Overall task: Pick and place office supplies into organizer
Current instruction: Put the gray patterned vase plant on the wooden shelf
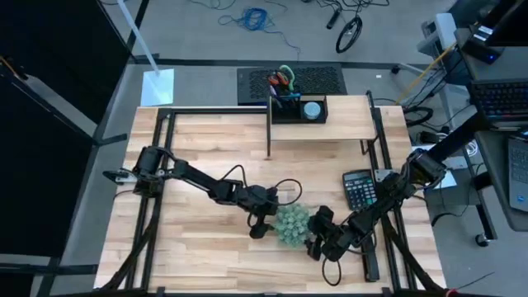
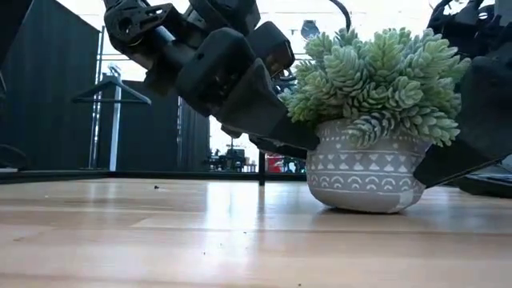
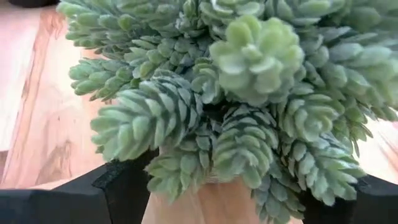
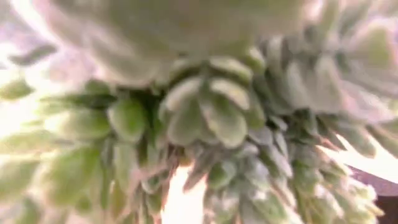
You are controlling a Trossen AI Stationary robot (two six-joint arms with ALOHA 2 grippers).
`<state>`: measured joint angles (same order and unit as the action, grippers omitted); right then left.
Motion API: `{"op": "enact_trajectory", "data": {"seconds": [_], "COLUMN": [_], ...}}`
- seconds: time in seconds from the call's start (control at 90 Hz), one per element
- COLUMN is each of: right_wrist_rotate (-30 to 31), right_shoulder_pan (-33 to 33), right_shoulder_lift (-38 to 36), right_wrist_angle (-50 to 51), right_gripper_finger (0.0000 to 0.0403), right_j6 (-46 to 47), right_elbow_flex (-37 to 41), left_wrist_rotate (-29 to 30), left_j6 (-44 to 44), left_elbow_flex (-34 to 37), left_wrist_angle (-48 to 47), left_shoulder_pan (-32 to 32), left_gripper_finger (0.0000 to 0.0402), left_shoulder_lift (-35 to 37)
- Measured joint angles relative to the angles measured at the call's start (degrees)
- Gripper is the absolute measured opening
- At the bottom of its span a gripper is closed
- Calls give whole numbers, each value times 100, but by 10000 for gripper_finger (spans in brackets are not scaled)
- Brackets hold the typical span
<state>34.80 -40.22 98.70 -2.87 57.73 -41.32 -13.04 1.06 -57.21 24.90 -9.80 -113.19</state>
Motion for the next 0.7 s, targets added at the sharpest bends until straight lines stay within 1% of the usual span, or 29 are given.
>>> {"op": "enact_trajectory", "data": {"seconds": [0.044, 0.067, 0.1, 0.144, 0.178, 0.211, 0.256, 0.333, 0.389, 0.611, 0.7], "right_wrist_rotate": [11, 38, 118, 265, 330, 331, 324, 267, 226, 413, 530], "right_shoulder_pan": [4, 4, -1, -3, 2, 6, 6, -17, -44, -104, -110], "right_shoulder_lift": [0, 0, 0, 0, 2, 4, 4, 4, 0, -6, -9], "right_wrist_angle": [0, 0, 49, 164, 212, 233, 323, 397, 412, 465, 474], "right_gripper_finger": [311, 311, 311, 311, 311, 311, 311, 311, 311, 311, 311], "right_j6": [7, 12, 49, 73, 105, 192, 337, 634, 759, 591, 584], "right_elbow_flex": [0, 0, 6, 35, 42, 42, 42, 32, 11, 11, 13], "left_wrist_rotate": [22, 164, 567, 1377, 1829, 2030, 2139, 2159, 1967, 1533, 1526], "left_j6": [3, 45, 208, 501, 638, 719, 724, 741, 757, 753, 750], "left_elbow_flex": [2, 2, 2, -25, -44, -44, -44, -48, -49, -55, -52], "left_wrist_angle": [0, 12, 31, 11, 3, -17, 7, 129, 101, -15, -55], "left_shoulder_pan": [0, -3, -32, -91, -104, -91, -54, 3, 22, -20, -17], "left_gripper_finger": [309, 309, 309, 309, 309, 309, 309, 309, 309, 309, 309], "left_shoulder_lift": [0, 0, 2, 16, 30, 40, 45, 43, 39, 13, 9]}}
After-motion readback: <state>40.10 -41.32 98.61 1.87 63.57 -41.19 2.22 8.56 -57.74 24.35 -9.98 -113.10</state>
